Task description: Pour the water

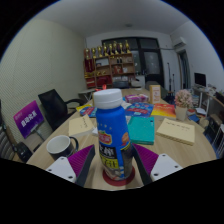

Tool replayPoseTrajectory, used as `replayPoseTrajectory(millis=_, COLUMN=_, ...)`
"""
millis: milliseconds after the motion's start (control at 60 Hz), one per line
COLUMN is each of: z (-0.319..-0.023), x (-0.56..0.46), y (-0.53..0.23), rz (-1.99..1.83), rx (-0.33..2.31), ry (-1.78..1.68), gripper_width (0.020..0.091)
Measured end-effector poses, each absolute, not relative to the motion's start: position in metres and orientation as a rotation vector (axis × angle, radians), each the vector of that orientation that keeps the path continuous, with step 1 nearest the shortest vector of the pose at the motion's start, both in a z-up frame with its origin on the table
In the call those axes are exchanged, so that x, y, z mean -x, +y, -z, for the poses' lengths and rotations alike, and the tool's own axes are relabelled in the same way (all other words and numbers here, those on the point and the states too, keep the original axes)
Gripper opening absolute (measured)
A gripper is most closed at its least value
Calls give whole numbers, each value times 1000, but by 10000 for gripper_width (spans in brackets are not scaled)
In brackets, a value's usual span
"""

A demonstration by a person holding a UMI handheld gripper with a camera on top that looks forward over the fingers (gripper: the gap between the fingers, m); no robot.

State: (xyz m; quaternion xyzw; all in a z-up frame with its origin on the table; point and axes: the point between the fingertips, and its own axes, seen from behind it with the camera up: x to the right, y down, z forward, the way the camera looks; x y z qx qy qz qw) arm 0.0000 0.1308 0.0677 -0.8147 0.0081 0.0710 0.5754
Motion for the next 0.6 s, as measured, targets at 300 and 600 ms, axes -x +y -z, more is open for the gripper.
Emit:
replayPoseTrajectory(millis=300, z=-108, x=12, y=20, rz=38, rx=1974, ry=88, gripper_width=798)
replayPoseTrajectory(millis=600, z=-196, x=55, y=-85, rz=139, rx=1984, ry=193, gripper_width=787)
